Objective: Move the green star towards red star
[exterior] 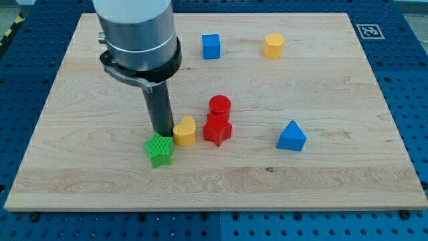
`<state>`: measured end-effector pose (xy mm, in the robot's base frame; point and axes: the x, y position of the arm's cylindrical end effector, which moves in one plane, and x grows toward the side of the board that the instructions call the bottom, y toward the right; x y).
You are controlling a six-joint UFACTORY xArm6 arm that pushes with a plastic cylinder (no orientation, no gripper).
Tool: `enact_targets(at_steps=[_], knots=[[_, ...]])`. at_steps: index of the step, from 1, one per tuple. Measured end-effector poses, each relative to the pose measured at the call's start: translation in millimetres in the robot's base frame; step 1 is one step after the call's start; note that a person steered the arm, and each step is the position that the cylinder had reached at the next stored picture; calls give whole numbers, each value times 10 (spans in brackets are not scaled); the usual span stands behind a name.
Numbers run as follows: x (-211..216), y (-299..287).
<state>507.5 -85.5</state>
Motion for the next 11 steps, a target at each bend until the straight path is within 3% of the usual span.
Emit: enact_targets(at_steps=[4, 7, 8, 9, 11], knots=[[35, 363], [179, -848], [562, -758], [634, -313], [678, -61]])
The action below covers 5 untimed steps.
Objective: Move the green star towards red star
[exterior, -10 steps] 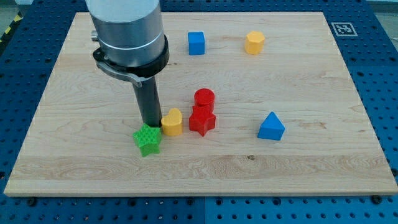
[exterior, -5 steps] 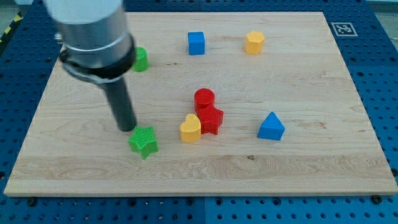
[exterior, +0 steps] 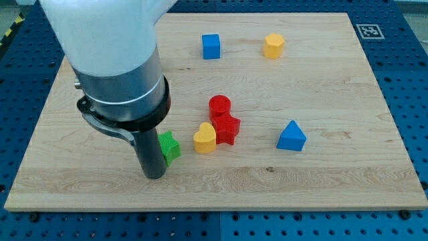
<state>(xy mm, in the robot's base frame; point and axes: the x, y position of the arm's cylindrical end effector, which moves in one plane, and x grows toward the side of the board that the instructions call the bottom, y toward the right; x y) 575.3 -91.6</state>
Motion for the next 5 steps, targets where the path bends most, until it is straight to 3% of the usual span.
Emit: enact_targets(at_steps=[3, 5], knots=[[-607, 42], [-673, 579]])
